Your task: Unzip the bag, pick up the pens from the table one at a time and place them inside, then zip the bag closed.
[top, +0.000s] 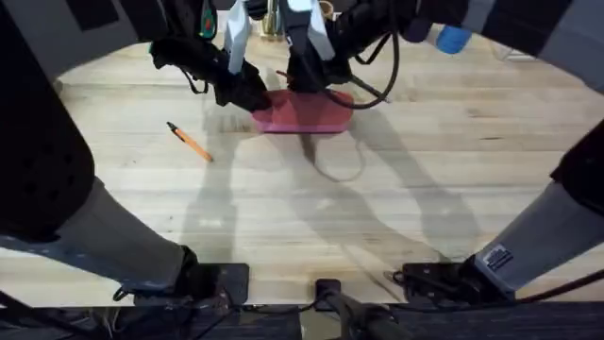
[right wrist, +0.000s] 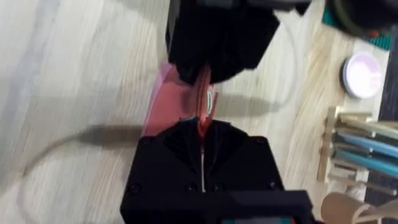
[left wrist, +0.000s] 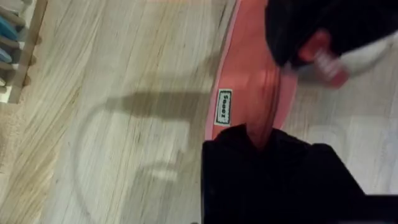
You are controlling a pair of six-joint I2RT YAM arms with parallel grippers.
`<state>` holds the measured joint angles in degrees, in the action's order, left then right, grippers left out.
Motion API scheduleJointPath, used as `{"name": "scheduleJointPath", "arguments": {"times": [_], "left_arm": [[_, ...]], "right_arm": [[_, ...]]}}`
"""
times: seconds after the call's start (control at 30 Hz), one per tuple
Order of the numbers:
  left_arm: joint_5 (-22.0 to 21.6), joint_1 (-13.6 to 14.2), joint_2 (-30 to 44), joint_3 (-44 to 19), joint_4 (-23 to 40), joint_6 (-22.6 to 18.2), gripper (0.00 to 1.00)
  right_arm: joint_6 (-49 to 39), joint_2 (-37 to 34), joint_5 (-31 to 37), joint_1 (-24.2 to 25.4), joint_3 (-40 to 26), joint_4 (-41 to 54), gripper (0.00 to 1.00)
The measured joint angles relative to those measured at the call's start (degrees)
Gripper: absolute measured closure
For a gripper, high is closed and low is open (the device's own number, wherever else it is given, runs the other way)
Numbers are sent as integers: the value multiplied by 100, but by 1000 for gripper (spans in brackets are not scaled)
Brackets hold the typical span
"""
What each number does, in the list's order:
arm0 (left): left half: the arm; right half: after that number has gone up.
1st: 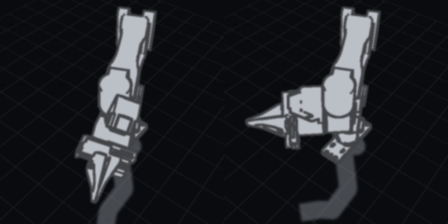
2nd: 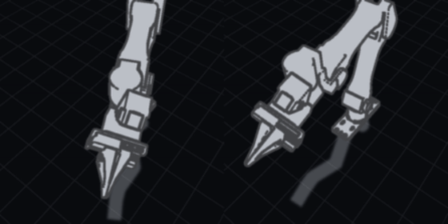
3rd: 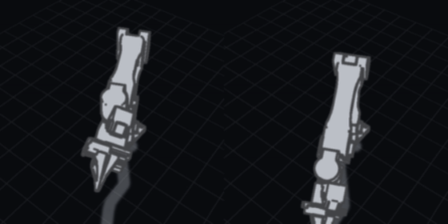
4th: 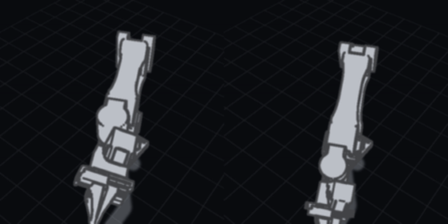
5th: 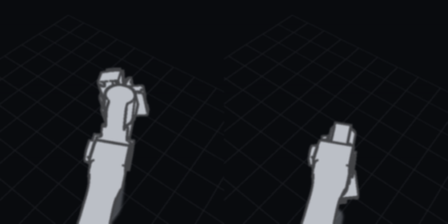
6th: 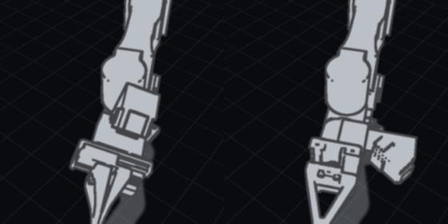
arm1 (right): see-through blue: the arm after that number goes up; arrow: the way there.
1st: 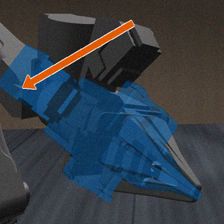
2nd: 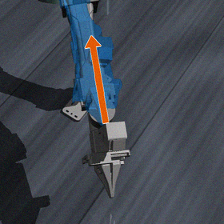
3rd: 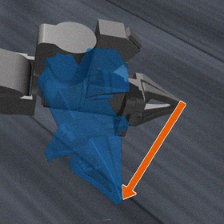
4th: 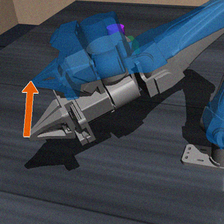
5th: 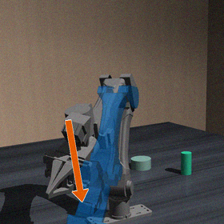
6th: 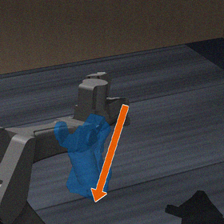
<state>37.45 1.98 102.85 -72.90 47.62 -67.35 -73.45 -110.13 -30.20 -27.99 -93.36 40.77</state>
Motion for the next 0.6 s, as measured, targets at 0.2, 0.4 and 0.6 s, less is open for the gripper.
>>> {"name": "scheduleJointPath", "arguments": {"times": [0.2, 0.4, 0.6], "left_arm": [[5, 2, 0, 0, 15, 0, 959], [5, 2, 0, 0, 15, 0, 959], [7, 2, 0, 0, 15, 0, 959]], "right_arm": [[42, -70, -133, -148, 0, -220, 968], [147, -74, -267, -175, 0, -410, 968], [272, -115, -451, -231, 0, -600, 968]]}}
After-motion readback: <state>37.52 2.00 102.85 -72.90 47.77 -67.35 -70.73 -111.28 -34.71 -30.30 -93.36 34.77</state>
